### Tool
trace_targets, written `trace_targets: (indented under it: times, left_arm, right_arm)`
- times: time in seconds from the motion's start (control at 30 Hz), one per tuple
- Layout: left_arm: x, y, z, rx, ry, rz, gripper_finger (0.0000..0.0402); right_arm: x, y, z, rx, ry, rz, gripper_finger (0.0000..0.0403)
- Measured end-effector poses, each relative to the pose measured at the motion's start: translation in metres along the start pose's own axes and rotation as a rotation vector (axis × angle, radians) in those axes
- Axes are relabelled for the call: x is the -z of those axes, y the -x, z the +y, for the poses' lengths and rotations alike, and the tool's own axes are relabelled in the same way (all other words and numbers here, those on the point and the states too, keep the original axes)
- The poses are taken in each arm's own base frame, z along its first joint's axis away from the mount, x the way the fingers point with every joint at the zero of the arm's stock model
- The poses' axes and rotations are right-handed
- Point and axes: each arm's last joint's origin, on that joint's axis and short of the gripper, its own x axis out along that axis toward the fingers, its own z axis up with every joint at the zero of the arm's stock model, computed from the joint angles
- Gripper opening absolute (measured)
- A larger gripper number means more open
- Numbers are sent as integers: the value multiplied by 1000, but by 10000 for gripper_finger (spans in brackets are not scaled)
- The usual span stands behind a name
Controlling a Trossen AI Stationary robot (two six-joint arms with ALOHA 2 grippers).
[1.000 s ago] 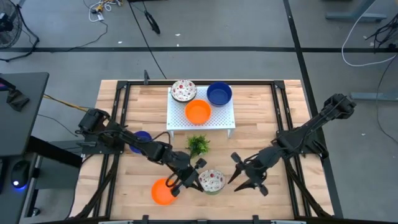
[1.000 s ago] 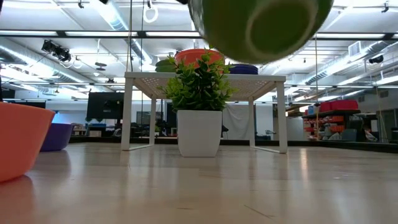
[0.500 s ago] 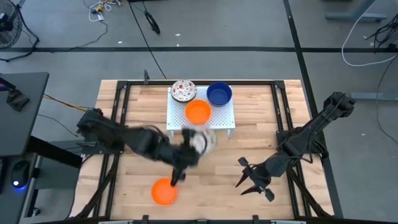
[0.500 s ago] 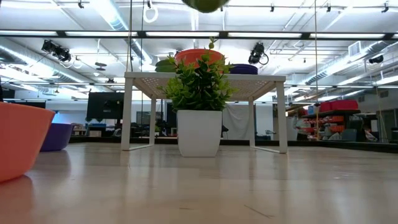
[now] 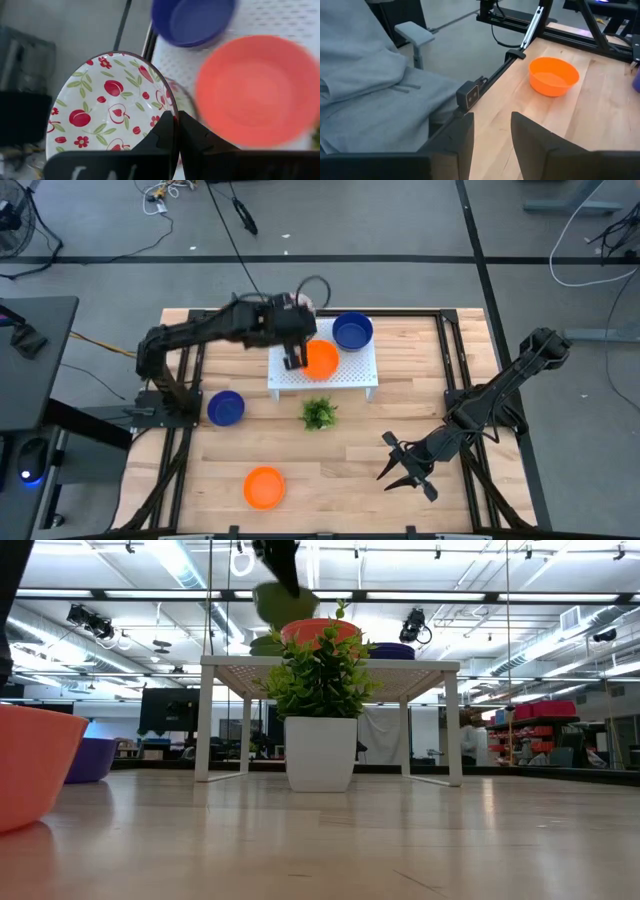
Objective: Pick & Place Mini bowls
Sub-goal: Stack the white bowl on top of the white bowl on the shelf
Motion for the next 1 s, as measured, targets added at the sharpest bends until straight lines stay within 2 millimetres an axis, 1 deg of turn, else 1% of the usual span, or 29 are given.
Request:
trace_targets:
  times: [0.1,0.2,0.33,0.6,0.87,1.0]
  left_arm:
    - [4,-19,18,20,59,25,11]
    - [8,-32,25,36,95,40,11]
    - [11,-44,20,53,100,57,11]
    - [16,-57,10,58,118,71,14]
    - [19,-64,6,68,130,84,22]
    - [17,-64,6,79,137,65,42]
  right_arm:
    - [0,0,0,-1,0,-1,130]
    - [0,0,0,-1,0,4,130]
    - [1,0,0,-4,1,8,130]
    - [1,0,0,-4,1,9,130]
    - [1,0,0,-3,2,9,130]
    - [1,0,0,-3,4,9,130]
